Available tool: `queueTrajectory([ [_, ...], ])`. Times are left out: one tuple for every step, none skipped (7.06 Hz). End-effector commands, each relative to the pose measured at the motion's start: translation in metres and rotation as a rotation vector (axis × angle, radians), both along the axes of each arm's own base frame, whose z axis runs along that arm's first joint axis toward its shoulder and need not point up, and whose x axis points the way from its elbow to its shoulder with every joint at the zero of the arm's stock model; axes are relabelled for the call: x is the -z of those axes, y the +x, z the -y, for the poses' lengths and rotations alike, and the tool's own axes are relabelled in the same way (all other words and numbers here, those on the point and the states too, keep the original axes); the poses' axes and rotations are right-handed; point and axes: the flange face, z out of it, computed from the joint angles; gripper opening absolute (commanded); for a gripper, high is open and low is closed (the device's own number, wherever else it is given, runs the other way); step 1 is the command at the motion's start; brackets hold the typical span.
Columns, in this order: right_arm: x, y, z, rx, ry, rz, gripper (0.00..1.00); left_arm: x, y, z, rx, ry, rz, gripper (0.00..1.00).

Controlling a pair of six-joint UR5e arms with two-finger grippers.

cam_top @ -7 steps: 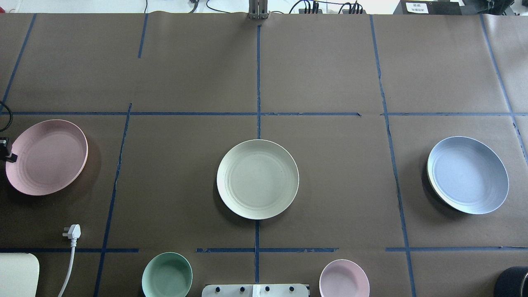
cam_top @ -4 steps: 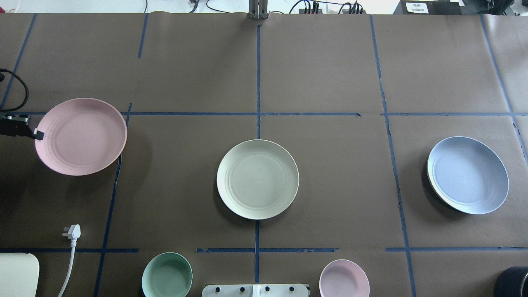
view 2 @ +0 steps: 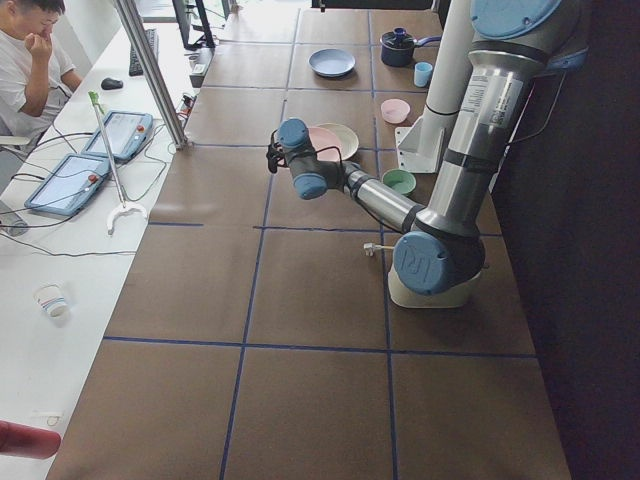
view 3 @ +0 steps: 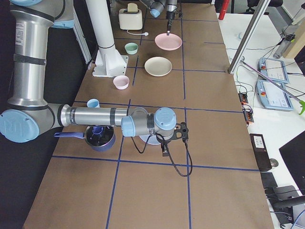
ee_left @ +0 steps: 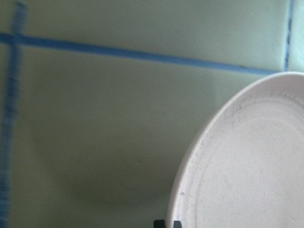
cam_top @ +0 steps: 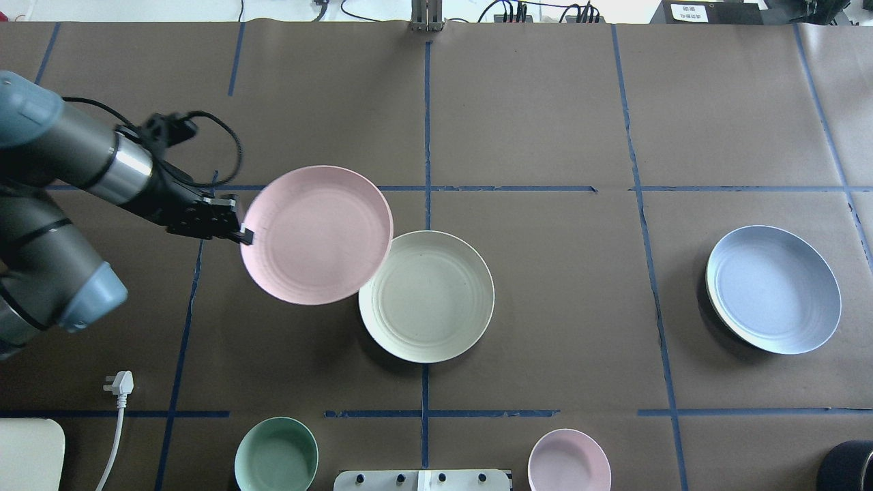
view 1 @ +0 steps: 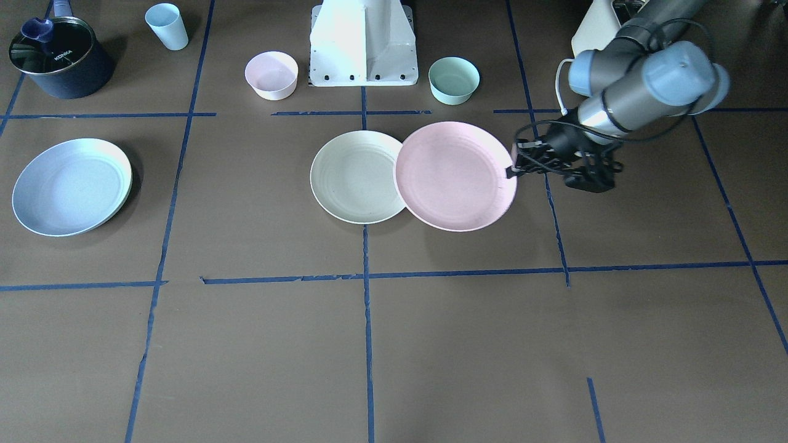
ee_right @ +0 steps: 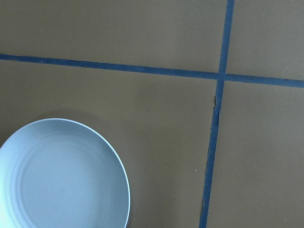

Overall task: Stack three plates with pink and blue
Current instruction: 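Carry the pink plate with the left gripper onto the cream plate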

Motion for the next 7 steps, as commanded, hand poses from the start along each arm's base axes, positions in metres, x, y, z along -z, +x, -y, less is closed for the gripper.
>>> queueTrajectory([
  [0.001,0.0,0.0,0.002,0.001,0.005,1.0,0.042,0.097,-0.06,0.021,0.051,-0.002,0.0],
  [0.0,0.0,0.0,0.001,-0.003,0.005,1.0,0.044,0.107,-0.071,0.004,0.056,-0.004,0.12],
  [0.0,0.0,0.0,0.001,-0.003,0.005,1.0,0.049,0.111,-0.074,0.005,0.064,-0.01,0.57],
  [0.001,0.0,0.001,0.0,-0.002,0.003,1.0,0.061,0.112,-0.071,0.048,0.087,-0.02,1.0],
  [0.001,-0.002,0.001,0.004,0.001,0.003,1.0,0.062,0.105,-0.068,0.065,0.092,-0.023,1.0],
  [0.001,-0.004,0.001,-0.012,-0.027,0.005,1.0,0.076,0.087,-0.061,0.091,0.107,-0.05,1.0],
  [0.005,-0.034,0.003,-0.026,-0.099,0.0,1.0,0.084,0.056,-0.045,0.136,0.119,-0.07,1.0],
])
